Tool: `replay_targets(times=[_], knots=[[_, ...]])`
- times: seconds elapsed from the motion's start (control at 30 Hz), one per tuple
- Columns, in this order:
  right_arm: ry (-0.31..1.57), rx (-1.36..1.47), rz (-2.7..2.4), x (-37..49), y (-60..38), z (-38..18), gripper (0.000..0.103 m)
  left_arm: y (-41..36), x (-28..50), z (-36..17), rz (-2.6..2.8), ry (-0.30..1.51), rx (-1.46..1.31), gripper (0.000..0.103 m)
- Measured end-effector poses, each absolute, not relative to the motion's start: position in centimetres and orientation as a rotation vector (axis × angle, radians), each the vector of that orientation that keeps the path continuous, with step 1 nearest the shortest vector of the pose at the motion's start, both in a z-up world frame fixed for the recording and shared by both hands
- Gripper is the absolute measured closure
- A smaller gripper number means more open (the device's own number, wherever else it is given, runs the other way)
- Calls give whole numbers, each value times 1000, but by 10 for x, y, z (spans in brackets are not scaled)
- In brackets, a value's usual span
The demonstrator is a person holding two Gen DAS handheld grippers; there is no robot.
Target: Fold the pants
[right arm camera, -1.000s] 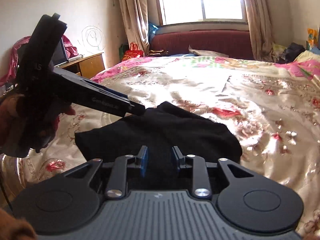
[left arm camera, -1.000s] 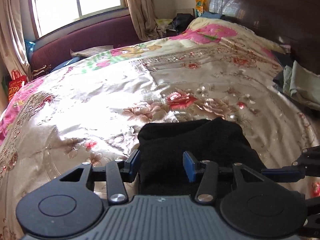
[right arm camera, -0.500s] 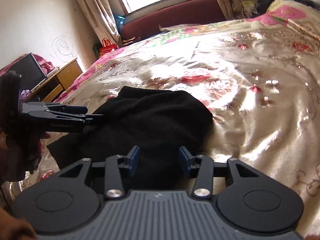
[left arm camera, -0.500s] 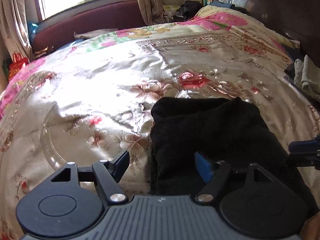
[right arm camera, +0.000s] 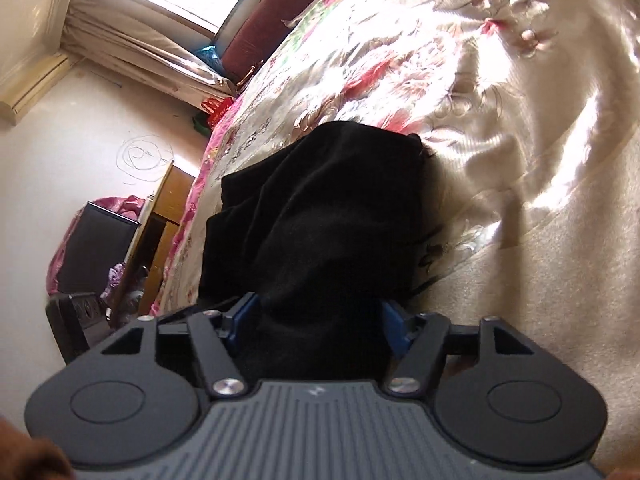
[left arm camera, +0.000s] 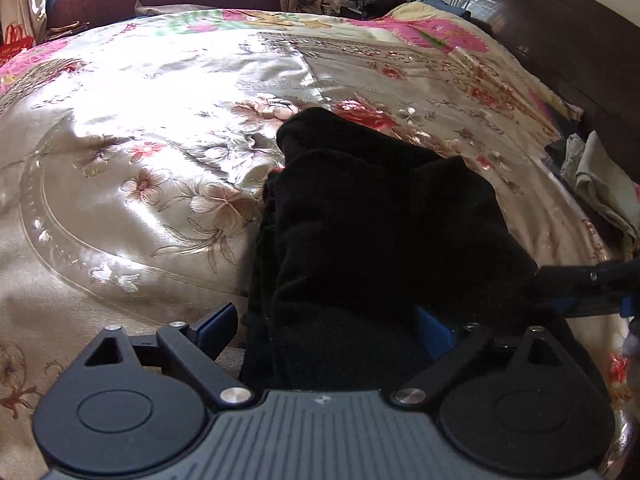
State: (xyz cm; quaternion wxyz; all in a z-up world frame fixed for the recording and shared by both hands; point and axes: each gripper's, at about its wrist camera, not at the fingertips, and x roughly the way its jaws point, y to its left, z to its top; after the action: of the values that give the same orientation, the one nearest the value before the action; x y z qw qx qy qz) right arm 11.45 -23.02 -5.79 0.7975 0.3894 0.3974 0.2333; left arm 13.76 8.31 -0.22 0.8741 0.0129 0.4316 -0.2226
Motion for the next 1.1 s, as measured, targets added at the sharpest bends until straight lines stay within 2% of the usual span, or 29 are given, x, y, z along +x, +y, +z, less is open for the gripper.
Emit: replay_targets(times=[0.03,0.13,0.23,0.4,0.43,0.47,0.5,0.57,0.67,0.9,1.03,1.1], knots=[[860,836,517,119,-230,-60,30,81,139,-4,-472,908,32,0],[907,782,521,119,-232,-62,33,85,143,-5,-486,931,17,0],[937,861,538,112,-242,-64,33,85,146,0,-509,925,60,0],[930,883,554,121,-232,-69,32,79,166,-6,-548,963,58,0],[926,876,556,124,-227,-68,34,79,167,-9,-545,965,49,0],[922,866,552,125,-225,-66,46,79,166,-10,-538,962,38,0],[921,845,536,124,-223,-61,53,80,163,-10,-531,960,25,0],[909,815,543,119,-223,-49,65,82,155,-7,-526,952,-6,0],[898,797,556,120,-225,-38,77,80,149,-3,-500,941,-34,2],[883,660,480,146,-264,-18,80,53,143,8,-546,913,-126,7],[933,586,437,159,-276,-24,75,37,144,5,-486,904,-63,4],[898,536,427,146,-275,-17,72,40,134,11,-451,884,-51,3]])
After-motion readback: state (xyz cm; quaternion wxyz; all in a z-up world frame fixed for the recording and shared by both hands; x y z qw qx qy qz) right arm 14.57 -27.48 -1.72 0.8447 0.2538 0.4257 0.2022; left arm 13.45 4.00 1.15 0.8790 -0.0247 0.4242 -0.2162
